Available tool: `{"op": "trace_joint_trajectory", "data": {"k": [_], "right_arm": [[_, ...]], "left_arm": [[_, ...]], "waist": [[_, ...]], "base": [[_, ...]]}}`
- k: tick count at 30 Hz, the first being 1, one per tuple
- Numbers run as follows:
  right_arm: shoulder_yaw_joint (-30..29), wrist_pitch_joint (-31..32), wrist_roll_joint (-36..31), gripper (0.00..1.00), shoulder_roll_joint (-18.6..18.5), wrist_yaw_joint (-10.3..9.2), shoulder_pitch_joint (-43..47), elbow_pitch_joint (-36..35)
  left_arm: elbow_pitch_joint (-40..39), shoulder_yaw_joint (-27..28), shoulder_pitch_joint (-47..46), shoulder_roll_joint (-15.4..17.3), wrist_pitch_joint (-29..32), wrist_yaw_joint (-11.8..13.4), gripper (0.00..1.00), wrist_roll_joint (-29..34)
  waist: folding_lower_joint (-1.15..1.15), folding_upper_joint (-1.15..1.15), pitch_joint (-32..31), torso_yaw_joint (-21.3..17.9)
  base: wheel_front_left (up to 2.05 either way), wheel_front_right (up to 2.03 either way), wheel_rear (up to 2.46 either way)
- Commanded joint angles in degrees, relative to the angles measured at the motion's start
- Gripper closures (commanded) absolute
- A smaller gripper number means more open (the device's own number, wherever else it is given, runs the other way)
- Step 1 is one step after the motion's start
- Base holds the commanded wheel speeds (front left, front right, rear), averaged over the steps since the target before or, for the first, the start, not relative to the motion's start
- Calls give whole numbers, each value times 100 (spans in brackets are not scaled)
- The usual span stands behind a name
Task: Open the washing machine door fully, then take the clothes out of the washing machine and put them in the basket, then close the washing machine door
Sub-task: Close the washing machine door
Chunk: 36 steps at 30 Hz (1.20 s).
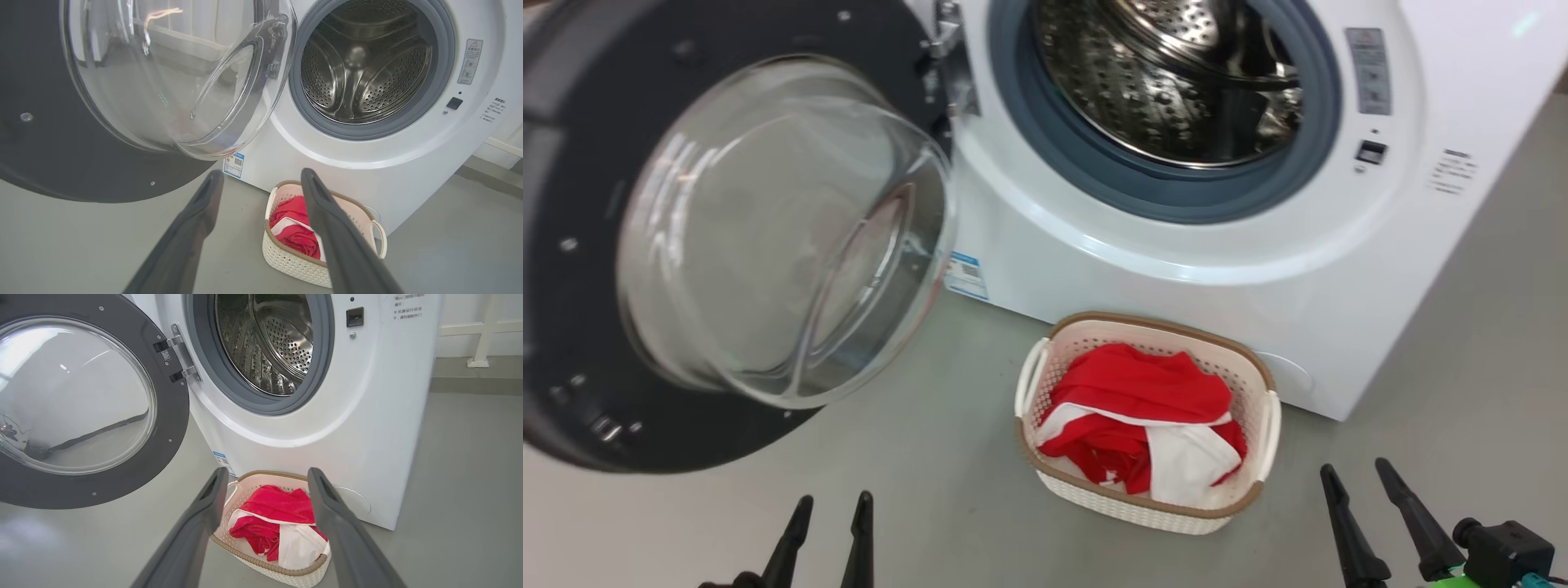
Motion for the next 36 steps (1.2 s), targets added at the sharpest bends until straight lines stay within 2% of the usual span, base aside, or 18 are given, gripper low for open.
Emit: {"op": "trace_joint_trajectory", "data": {"k": [1, 19, 25, 32, 33, 34, 35, 36], "right_arm": [[172, -37, 51, 0, -100, 2, -44, -120], [985, -37, 232, 0, -480, 2, -767, 206], [1046, -37, 266, 0, -486, 2, -810, 239], [946, -37, 258, 0, -450, 2, -764, 223], [929, -37, 253, 0, -442, 2, -752, 213], [912, -37, 249, 0, -435, 2, -737, 205], [872, -37, 241, 0, -412, 2, -711, 198], [854, -37, 236, 0, -398, 2, -699, 195]], "left_arm": [[-181, 176, 17, 62, -29, 73, 0, -58], [-750, 462, 316, 62, -29, 470, 0, -493], [-795, 441, 353, 62, -29, 505, 0, -533], [-766, 367, 323, 62, -29, 435, 0, -555], [-752, 354, 308, 62, -29, 415, 18, -574], [-744, 344, 291, 62, -29, 400, 67, -576], [-728, 317, 248, 62, -29, 340, 100, -576], [-732, 316, 222, 62, -29, 318, 100, -576]], "waist": [[0, 0, -87, 343], [0, 0, 120, 527], [0, 0, 95, 524], [0, 0, 74, 505], [0, 0, 74, 502], [0, 0, 72, 500], [0, 0, 63, 496], [0, 0, 55, 495]], "base": [[0, 0, 0], [0, 0, 0], [0, 0, 0], [0, 0, 0], [0, 0, 0], [0, 0, 0], [0, 0, 0], [0, 0, 0]]}}
